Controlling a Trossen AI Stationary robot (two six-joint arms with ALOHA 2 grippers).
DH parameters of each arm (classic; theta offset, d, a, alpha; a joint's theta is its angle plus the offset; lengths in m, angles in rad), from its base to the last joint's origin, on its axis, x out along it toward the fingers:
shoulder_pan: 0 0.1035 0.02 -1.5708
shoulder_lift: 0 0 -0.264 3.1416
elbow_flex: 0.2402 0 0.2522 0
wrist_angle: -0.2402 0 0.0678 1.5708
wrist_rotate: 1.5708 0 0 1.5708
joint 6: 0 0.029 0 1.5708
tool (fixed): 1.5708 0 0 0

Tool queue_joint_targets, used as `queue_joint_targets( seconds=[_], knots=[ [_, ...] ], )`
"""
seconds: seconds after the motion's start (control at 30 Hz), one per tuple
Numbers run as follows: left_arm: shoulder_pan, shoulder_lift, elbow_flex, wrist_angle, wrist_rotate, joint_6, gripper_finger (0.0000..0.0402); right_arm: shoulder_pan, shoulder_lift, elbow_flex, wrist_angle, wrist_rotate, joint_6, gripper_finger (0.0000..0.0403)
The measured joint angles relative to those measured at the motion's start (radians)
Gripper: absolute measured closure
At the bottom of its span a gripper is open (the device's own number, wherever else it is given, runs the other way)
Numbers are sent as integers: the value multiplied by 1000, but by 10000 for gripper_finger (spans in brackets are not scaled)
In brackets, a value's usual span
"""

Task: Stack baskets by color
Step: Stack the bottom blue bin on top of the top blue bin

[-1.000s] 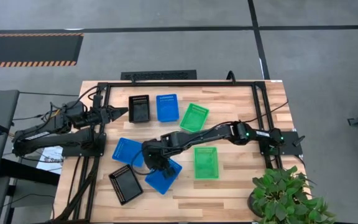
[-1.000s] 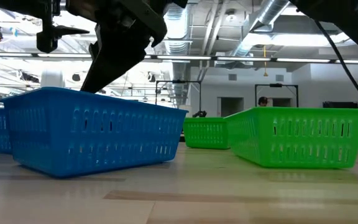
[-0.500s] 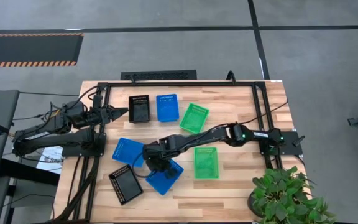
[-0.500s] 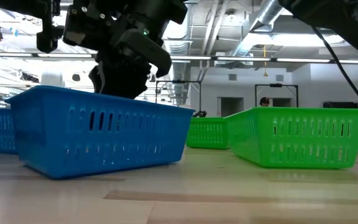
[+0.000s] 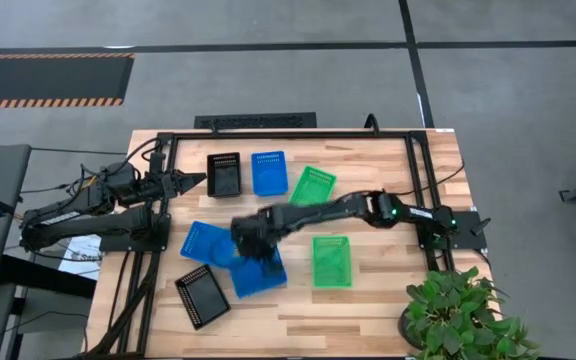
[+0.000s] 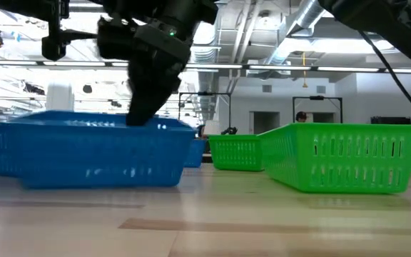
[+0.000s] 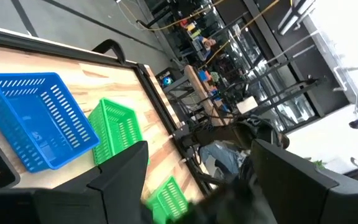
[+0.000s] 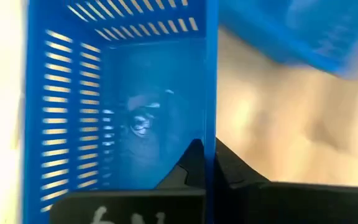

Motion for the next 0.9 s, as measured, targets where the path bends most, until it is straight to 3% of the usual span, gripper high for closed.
queue_joint_targets(
  seconds=[0.3, 0.4, 0.67, 0.9],
  knots=[
    [0, 0, 0, 58, -38, -56, 128, -148, -221, 0, -197, 22, 184, 397],
    [0, 0, 0, 79, -56, -62, 128, -199, -292, 0, -238, 116, 271, 398],
    [0, 0, 0, 80, -100, -94, 128, -379, -384, 0, -315, 410, 722, 398],
    [0, 0, 0, 79, -106, -95, 128, -462, -387, 0, -284, 402, 822, 398]
  ],
)
